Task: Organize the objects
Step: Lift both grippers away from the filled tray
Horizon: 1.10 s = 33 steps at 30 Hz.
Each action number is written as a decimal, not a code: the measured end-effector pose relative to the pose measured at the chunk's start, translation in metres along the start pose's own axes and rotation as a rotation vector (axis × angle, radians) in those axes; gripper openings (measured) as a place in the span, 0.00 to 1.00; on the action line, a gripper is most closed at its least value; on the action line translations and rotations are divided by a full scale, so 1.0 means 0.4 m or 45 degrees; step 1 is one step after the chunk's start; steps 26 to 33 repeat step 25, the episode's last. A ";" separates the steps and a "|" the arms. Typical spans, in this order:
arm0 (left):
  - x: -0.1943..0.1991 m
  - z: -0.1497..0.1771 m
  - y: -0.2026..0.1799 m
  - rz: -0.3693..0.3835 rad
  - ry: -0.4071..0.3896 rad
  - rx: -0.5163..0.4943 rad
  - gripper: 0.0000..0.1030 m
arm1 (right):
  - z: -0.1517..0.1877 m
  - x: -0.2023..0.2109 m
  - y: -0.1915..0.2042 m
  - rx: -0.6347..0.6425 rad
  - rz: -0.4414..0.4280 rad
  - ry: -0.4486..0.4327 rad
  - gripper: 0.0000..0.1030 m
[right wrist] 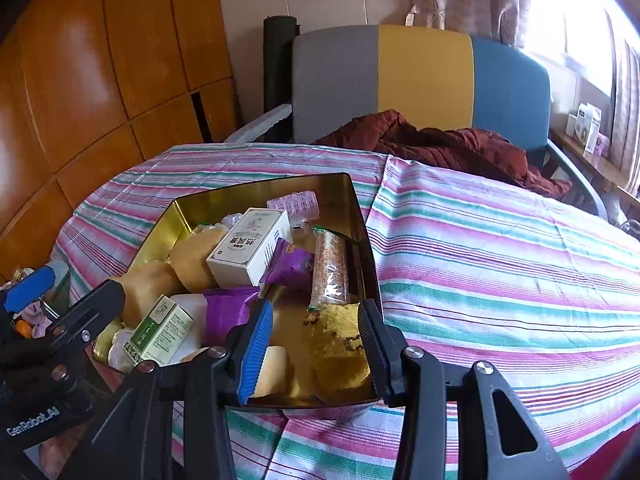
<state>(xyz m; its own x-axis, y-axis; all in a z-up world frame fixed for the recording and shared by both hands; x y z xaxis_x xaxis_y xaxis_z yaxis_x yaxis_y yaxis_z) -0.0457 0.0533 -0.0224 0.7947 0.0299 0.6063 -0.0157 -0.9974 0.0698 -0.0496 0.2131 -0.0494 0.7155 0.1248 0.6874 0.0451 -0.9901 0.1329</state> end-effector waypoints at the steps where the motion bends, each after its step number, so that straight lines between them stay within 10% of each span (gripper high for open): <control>1: 0.001 0.000 0.001 -0.009 -0.004 0.002 1.00 | 0.000 0.003 0.001 0.002 0.002 -0.004 0.44; 33: -0.017 0.023 0.003 -0.016 0.027 0.013 1.00 | 0.000 -0.001 0.005 0.007 0.015 -0.009 0.44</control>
Point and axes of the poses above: each gripper's, at about its wrist camera, not at the fingertips, and x roughly against the way its jaws point, y to its left, z to its underside, the point moved 8 cm from there along -x, roughly the way its jaws point, and after that the axes turned 4 degrees about -z, right-handed, at the moved point
